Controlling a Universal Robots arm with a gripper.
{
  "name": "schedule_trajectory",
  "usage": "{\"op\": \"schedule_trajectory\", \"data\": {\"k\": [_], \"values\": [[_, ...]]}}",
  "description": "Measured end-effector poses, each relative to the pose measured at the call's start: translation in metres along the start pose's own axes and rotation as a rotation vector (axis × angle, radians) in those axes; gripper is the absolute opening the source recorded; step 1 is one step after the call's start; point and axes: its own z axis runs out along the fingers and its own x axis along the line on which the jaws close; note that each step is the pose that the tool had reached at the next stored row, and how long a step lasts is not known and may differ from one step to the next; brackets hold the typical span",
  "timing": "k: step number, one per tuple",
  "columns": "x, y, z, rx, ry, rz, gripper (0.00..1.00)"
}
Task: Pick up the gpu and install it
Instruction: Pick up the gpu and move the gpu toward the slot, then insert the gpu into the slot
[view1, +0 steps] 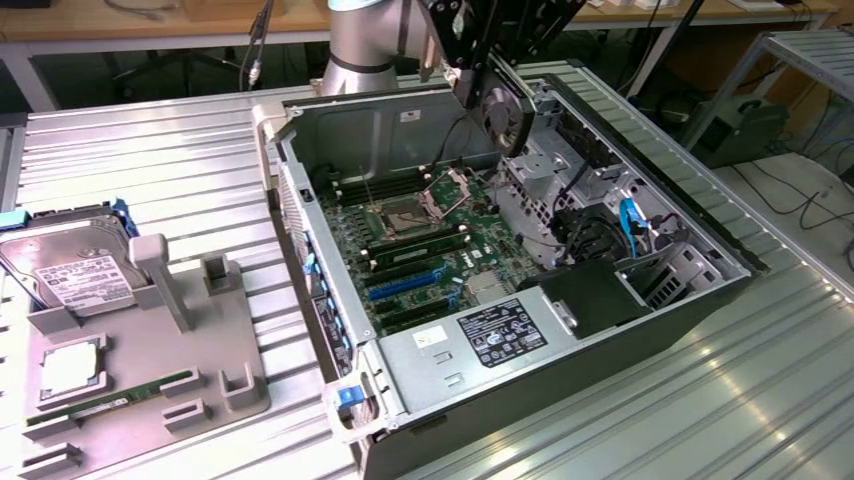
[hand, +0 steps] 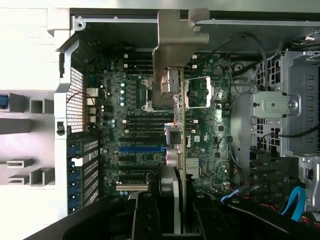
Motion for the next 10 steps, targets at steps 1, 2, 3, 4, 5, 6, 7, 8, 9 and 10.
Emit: {"op": "schedule_trajectory", "data": {"k": [1,2,3,4,5,6,7,8,9,10], "values": [[0.0000,0.0000,0.0000,0.0000,0.0000,0.000,0.29],[0.0000,0.0000,0.0000,0.0000,0.0000,0.000,0.29],[0.0000,0.0000,0.0000,0.0000,0.0000,0.000,0.29],[0.0000,0.0000,0.0000,0.0000,0.0000,0.000,0.29],[0.0000,0.0000,0.0000,0.0000,0.0000,0.000,0.29],[0.0000,0.0000,0.0000,0.0000,0.0000,0.000,0.29],[0.0000,0.0000,0.0000,0.0000,0.0000,0.000,0.29],[0.0000,0.0000,0.0000,0.0000,0.0001,-0.003,0.29],[0.0000,0.0000,0.0000,-0.0004,0.0009,-0.014,0.29],[0.0000,0.0001,0.0000,-0.0011,0.0022,-0.037,0.29]]}}
